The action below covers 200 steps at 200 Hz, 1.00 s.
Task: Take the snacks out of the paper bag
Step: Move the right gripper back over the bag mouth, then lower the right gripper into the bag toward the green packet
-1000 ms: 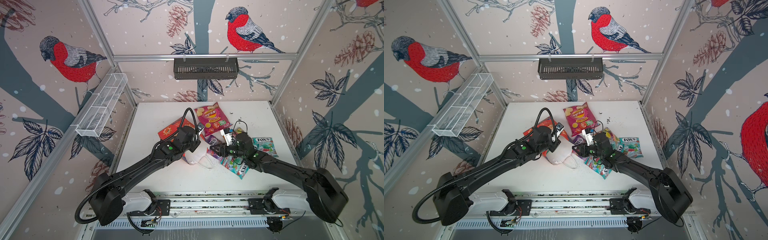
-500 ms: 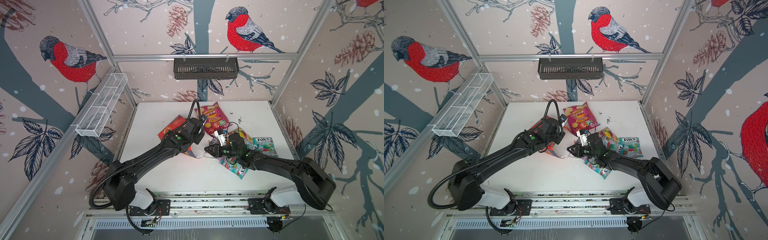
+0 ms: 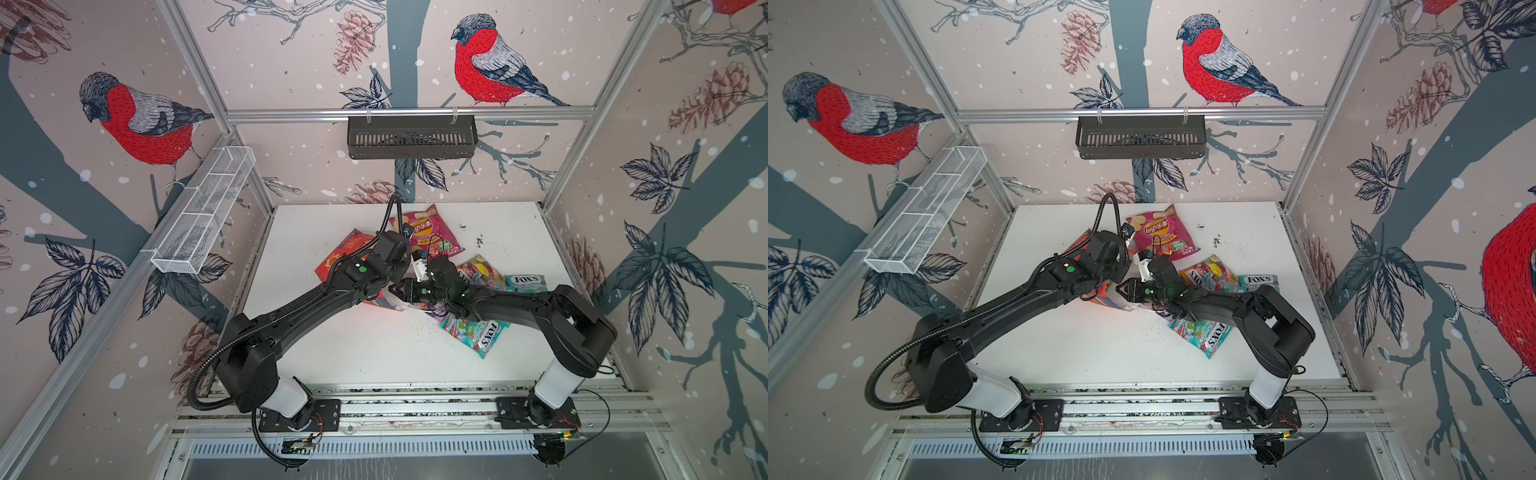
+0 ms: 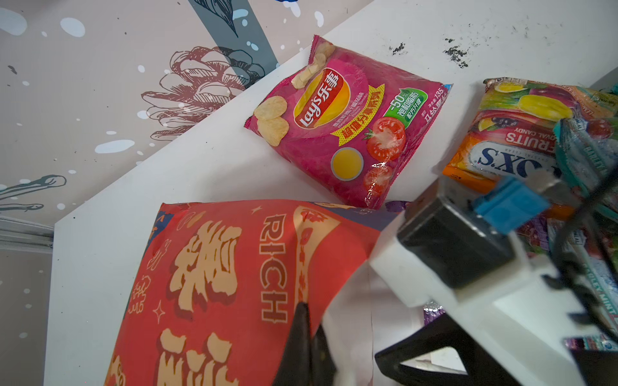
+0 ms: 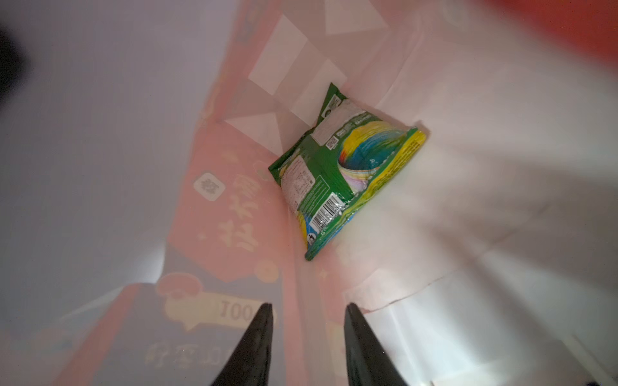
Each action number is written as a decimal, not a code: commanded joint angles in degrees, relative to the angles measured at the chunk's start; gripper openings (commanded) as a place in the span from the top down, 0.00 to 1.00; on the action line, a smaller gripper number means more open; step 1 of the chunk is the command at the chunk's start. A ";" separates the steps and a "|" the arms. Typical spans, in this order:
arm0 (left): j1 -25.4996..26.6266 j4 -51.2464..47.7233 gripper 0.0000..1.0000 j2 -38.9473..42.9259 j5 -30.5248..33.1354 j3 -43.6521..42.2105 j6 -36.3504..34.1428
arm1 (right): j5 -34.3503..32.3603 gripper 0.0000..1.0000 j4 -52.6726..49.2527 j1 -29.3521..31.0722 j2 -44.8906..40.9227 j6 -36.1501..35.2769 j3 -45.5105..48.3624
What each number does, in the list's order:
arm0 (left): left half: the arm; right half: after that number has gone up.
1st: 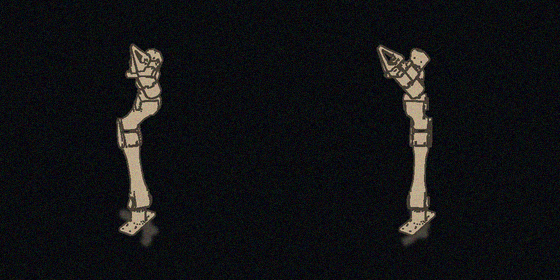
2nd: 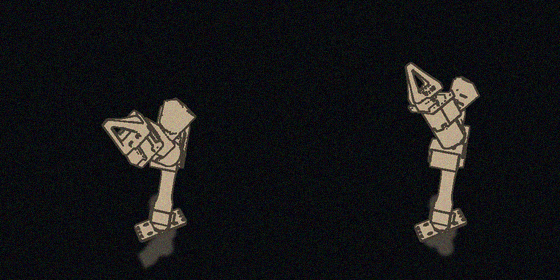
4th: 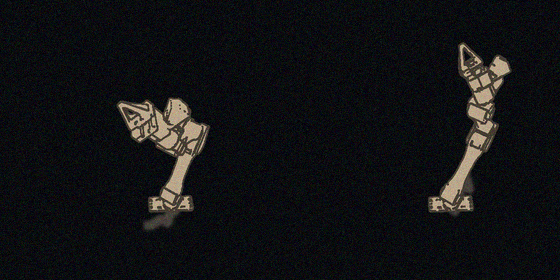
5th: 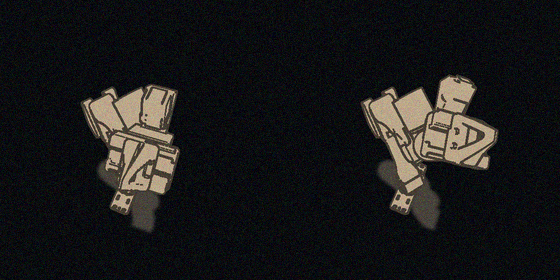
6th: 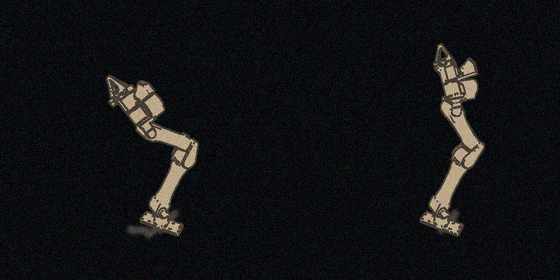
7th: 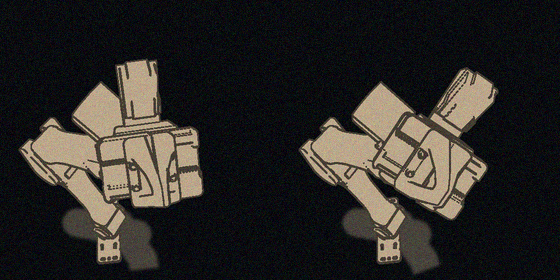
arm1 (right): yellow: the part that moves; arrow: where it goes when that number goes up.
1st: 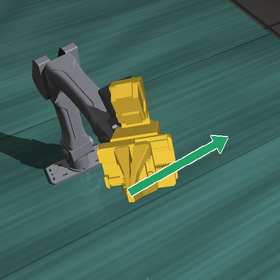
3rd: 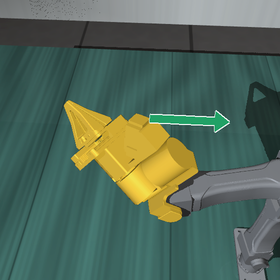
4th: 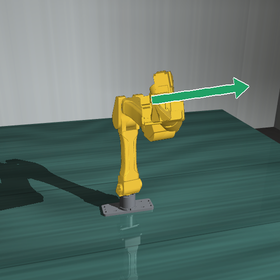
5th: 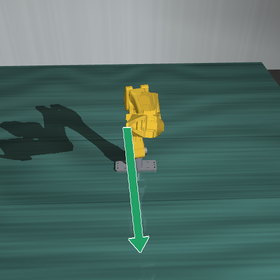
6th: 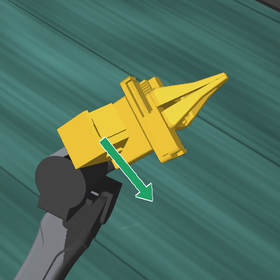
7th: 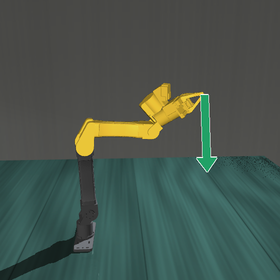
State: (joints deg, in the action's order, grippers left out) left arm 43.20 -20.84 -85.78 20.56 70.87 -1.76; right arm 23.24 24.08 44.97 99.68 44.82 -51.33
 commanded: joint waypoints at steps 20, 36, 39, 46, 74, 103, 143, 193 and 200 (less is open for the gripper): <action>-0.18 1.22 1.00 0.66 2.03 1.14 0.79 | 1.79 0.62 0.56 0.45 1.31 1.59 -0.79; -0.44 1.03 1.00 0.74 2.51 1.52 0.95 | 1.74 0.62 0.31 0.72 1.13 1.57 -0.79; -0.51 0.98 1.00 0.70 2.62 1.62 1.03 | 1.65 0.63 0.28 0.81 1.11 1.51 -0.74; -0.73 0.85 1.00 0.77 2.87 1.93 1.35 | 1.23 0.64 -0.01 0.99 0.90 1.50 -0.72; -2.18 -0.78 1.00 0.45 2.92 3.47 2.80 | -1.52 0.64 -0.85 1.33 -1.23 1.05 0.78; -2.94 -1.40 1.00 0.30 2.32 4.43 3.36 | -2.89 0.64 -2.95 1.68 -2.31 -0.55 0.78; -3.08 -0.39 1.00 0.11 1.01 4.09 3.44 | -3.73 0.63 -7.45 3.45 -0.36 -2.87 -3.12; -3.05 0.38 1.00 -0.09 -0.41 3.62 3.52 | -3.21 0.57 -11.86 3.56 5.38 -2.80 -8.58; -3.07 0.56 1.00 0.00 -0.59 3.60 3.46 | -3.21 0.57 -12.71 3.63 6.19 -2.89 -9.50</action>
State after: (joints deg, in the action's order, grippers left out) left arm 40.21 -21.65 -85.93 20.95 74.56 1.23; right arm 20.32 14.50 48.56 104.03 43.22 -58.41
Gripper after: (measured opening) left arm 0.049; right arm 0.425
